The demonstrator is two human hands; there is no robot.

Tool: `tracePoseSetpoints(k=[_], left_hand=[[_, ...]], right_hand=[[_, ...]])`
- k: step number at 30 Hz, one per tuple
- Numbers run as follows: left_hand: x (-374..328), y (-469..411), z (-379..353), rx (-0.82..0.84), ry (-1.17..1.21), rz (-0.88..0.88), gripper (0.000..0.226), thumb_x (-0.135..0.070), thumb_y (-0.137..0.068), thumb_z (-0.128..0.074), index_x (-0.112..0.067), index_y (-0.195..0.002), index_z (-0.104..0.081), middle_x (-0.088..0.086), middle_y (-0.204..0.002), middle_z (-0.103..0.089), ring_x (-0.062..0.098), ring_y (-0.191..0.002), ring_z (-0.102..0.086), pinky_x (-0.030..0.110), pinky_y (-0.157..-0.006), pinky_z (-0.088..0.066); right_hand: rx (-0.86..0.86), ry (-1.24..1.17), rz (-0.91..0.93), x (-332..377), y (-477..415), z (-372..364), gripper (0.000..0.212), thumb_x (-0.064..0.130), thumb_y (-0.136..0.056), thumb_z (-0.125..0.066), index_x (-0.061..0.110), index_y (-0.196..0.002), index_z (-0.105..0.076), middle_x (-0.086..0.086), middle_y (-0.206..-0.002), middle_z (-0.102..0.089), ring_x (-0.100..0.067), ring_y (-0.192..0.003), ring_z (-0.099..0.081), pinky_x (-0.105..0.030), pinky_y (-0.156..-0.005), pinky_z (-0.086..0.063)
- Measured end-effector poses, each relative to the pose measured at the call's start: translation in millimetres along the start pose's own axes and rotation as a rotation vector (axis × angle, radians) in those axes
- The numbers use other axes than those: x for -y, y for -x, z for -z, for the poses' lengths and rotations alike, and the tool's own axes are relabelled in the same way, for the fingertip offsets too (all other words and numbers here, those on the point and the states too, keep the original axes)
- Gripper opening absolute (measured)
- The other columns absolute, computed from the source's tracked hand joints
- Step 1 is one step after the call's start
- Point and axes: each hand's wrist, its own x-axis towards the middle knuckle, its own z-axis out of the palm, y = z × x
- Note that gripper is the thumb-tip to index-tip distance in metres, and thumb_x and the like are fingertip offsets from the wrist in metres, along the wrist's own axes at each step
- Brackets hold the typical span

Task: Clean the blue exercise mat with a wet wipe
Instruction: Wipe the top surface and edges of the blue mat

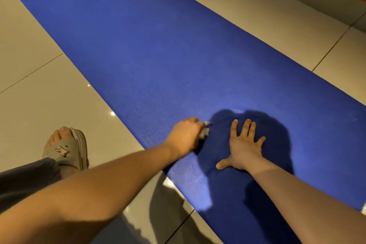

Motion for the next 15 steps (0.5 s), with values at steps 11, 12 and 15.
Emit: tracePoseSetpoints(k=[11, 12, 15], left_hand=[[41, -34, 15, -0.286, 0.042, 0.353, 0.018, -0.007, -0.095, -0.054, -0.004, -0.095, -0.072, 0.019, -0.099, -0.057, 0.04, -0.082, -0.06, 0.034, -0.068, -0.037], [26, -24, -1, -0.245, 0.069, 0.27, 0.017, -0.007, -0.094, -0.055, -0.005, -0.1, -0.07, 0.019, -0.101, -0.059, 0.041, -0.085, -0.06, 0.035, -0.069, -0.04], [-20, 5, -31, 0.0, 0.114, 0.117, 0.01, -0.015, -0.096, -0.053, -0.01, -0.1, -0.061, 0.009, -0.095, -0.06, 0.028, -0.083, -0.058, 0.032, -0.064, -0.035]], right_hand=[[-0.01, -0.013, 0.008, 0, -2, -2, 0.167, 0.078, -0.052, -0.082, 0.009, -0.151, 0.033, -0.032, -0.156, 0.032, -0.049, -0.146, 0.029, -0.076, -0.113, -0.008], [-0.009, -0.014, 0.009, -1, -1, -2, 0.167, 0.078, -0.052, -0.082, 0.009, -0.151, 0.034, -0.032, -0.156, 0.032, -0.049, -0.145, 0.03, -0.076, -0.113, -0.008], [-0.016, -0.014, 0.006, -1, -2, -3, 0.166, 0.08, -0.052, -0.081, 0.01, -0.152, 0.033, -0.031, -0.157, 0.031, -0.049, -0.146, 0.029, -0.076, -0.113, -0.009]])
